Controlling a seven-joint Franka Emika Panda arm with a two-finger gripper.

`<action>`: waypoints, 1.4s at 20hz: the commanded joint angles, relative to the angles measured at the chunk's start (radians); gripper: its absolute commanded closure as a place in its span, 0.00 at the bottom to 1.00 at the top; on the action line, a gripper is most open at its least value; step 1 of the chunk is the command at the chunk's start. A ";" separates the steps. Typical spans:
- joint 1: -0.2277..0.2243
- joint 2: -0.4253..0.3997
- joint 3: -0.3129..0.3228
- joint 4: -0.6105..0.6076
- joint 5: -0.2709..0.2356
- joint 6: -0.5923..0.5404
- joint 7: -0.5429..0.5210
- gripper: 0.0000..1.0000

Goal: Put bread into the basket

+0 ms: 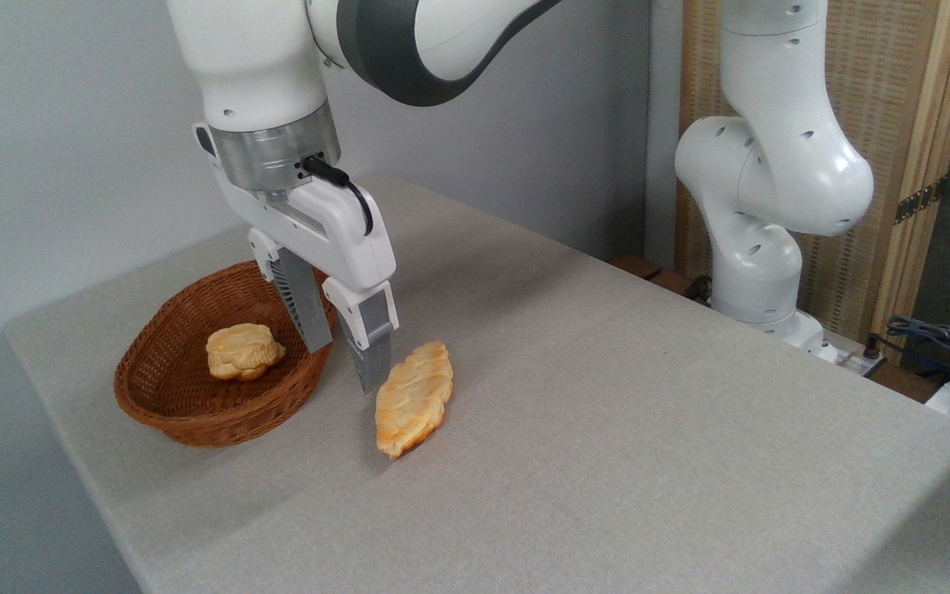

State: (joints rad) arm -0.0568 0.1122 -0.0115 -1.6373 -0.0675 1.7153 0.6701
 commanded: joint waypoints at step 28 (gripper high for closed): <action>-0.006 -0.011 0.001 0.010 -0.018 -0.091 0.014 0.00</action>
State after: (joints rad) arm -0.0588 0.1049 -0.0145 -1.6373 -0.0677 1.6682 0.6701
